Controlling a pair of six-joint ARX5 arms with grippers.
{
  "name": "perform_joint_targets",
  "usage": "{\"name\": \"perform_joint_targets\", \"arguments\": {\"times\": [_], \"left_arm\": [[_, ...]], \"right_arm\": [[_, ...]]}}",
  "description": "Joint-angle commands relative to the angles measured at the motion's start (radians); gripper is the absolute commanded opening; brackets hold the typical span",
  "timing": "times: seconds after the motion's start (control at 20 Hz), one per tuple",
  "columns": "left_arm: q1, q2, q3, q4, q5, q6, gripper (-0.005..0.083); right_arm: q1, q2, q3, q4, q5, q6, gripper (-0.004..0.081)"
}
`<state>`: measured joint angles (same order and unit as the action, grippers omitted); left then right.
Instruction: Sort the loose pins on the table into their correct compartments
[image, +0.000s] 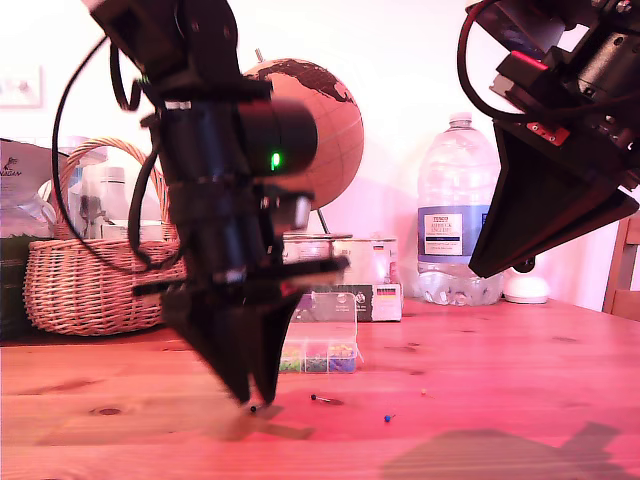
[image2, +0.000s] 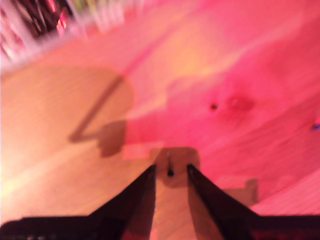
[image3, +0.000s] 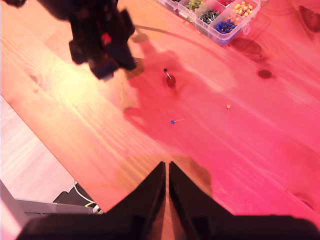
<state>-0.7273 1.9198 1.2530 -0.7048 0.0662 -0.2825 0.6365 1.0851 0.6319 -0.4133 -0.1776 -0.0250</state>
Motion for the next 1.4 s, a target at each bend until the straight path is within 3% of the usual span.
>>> {"name": "perform_joint_targets", "arguments": {"times": [0.0, 1.35], "left_arm": [[0.000, 0.024, -0.003, -0.003, -0.005, 0.014, 0.0170], [-0.029, 0.084, 0.008, -0.040, -0.053, 0.028, 0.0162]], "right_arm": [[0.002, 0.003, 0.010, 0.005, -0.006, 0.001, -0.0013], [0.002, 0.003, 0.010, 0.011, -0.006, 0.002, -0.0013]]}}
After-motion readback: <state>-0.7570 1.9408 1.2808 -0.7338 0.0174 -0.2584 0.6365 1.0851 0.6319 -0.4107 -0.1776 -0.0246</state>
